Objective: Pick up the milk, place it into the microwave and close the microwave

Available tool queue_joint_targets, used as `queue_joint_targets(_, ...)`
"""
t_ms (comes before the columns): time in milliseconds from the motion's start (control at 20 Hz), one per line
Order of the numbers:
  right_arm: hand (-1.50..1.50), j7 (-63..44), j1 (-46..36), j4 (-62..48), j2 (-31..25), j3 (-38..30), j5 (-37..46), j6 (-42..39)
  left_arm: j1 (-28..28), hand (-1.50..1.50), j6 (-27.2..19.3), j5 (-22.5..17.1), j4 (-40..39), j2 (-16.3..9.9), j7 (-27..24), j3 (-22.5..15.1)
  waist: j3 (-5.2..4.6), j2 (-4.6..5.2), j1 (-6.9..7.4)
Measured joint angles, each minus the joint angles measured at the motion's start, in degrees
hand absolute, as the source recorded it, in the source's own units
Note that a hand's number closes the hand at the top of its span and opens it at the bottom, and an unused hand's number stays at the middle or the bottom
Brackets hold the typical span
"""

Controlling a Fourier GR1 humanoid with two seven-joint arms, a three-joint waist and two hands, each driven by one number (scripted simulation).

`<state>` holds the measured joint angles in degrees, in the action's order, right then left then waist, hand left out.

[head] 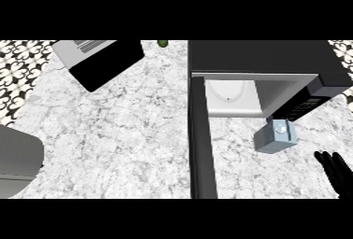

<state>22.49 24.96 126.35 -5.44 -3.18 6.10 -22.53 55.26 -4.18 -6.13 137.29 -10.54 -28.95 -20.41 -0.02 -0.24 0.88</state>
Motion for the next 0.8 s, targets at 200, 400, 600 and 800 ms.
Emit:
queue_joint_targets(200,-1.50,1.84,-3.31,-5.54,0.60,0.36,4.03,1.68,3.05,-1.50,2.35,-2.07,-1.75,-1.23,-4.60,1.91,0.01,0.02,0.12)
queue_joint_targets(400,-1.50,3.61,-8.20,-11.92,-0.05,-0.96,6.48,3.05,6.64,-1.50,4.30,-3.53,-2.17,-2.03,-8.79,3.41,0.02,0.04,0.32)
queue_joint_targets(600,-1.50,4.36,-12.01,-16.88,-0.03,-1.59,8.80,4.91,8.60,-1.50,5.89,-4.65,-2.21,-2.86,-10.72,4.63,0.02,0.09,0.19)
queue_joint_targets(800,-1.50,5.97,-16.58,-24.00,-0.58,-3.43,10.58,7.07,12.22,-1.50,7.42,-4.91,-1.04,-3.34,-13.14,5.03,0.05,0.11,0.39)
